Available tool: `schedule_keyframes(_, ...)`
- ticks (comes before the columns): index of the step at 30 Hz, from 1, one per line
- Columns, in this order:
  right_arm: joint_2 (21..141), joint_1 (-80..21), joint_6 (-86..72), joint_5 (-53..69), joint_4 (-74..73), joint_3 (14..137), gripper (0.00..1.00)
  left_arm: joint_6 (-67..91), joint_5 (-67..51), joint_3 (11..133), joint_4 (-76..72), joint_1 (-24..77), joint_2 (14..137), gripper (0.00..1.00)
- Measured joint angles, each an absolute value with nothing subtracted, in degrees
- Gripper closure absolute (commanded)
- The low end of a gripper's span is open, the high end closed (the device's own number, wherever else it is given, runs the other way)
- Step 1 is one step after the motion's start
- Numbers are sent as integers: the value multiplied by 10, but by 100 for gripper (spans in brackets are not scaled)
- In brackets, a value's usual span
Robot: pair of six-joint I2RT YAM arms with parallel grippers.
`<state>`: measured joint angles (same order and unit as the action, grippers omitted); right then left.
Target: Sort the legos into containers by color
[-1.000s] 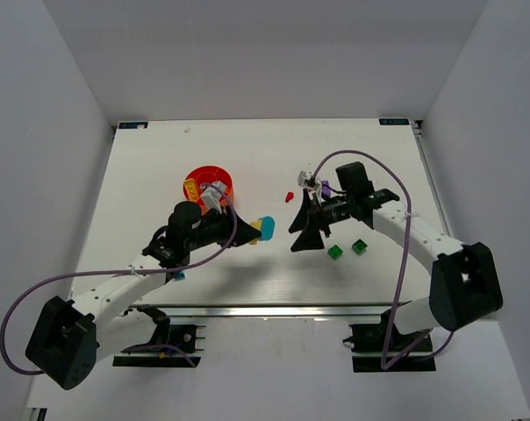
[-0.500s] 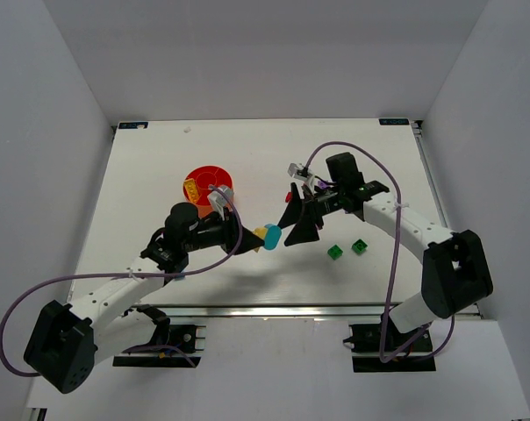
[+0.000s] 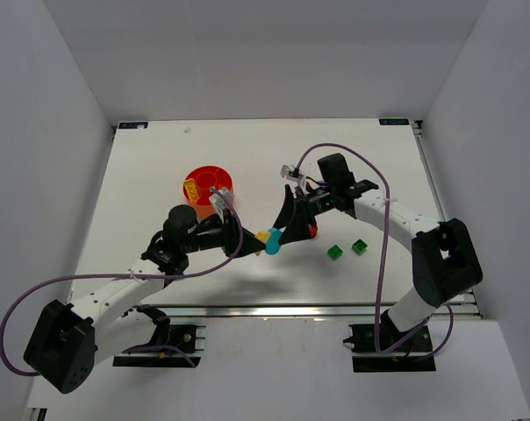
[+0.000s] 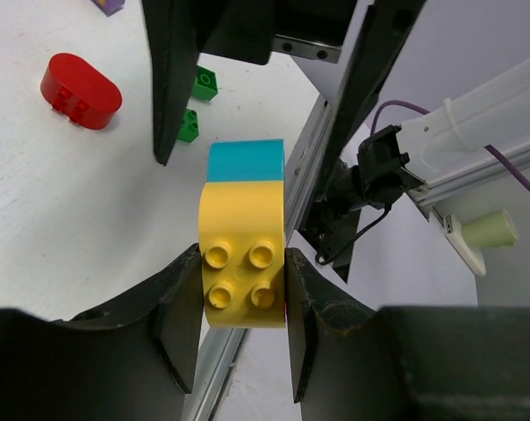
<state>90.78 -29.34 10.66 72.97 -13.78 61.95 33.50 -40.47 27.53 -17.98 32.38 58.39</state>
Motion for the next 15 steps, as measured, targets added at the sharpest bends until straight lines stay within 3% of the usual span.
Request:
schedule_keyframes(9,923,-298,102,724,-131,625,35,342,-410,271,-193,324,584,92)
schedule_keyframes(15,923,-301,97,736,-132,626,54,344,-402,269,-194,323,588,86)
